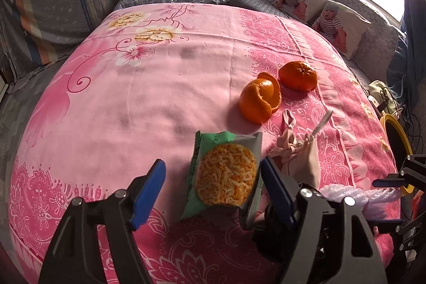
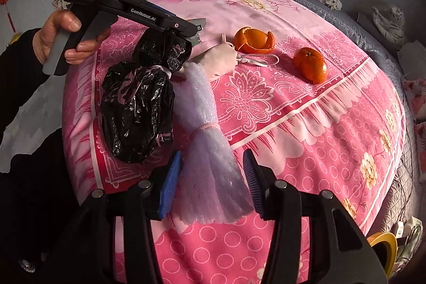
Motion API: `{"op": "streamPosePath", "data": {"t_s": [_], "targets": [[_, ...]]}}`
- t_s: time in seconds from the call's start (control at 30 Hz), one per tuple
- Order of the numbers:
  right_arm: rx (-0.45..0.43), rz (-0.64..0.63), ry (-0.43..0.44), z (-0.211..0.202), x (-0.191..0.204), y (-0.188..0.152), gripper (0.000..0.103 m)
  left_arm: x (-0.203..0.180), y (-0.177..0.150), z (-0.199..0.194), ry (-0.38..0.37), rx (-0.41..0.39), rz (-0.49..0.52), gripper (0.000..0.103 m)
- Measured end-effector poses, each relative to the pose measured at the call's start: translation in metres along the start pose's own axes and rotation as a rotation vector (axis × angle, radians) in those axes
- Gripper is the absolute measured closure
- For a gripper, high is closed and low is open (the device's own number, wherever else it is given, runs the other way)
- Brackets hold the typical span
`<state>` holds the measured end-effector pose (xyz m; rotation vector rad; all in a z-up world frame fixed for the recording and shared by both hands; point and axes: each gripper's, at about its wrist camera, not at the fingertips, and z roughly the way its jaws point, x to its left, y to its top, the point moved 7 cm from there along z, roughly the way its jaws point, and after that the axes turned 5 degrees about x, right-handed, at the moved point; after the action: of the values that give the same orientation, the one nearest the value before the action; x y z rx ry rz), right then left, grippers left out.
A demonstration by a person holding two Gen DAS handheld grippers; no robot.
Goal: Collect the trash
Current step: 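Grasp the green snack bag with the left tool while the right tool grasps the lavender mesh roll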
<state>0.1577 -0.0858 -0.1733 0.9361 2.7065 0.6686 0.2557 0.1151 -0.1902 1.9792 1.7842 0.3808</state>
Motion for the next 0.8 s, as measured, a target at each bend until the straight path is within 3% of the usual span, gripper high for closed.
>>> {"op": "streamPosePath", "data": {"t_s": [0.13, 0.27, 0.8], "targets": [[0.020, 0.004, 0.006, 0.010, 0.001, 0.004, 0.070, 0.004, 0.000, 0.003, 0.017, 0.009, 0.006, 0.059], [0.037, -0.021, -0.014, 0.017, 0.004, 0.006, 0.077, 0.007, 0.001, 0.001, 0.025, -0.001, 0.017, 0.072], [-0.022, -0.048, 0.065, -0.003, 0.036, 0.020, 0.079, 0.046, 0.007, -0.041, 0.054, -0.101, -0.096, 0.074]]}}
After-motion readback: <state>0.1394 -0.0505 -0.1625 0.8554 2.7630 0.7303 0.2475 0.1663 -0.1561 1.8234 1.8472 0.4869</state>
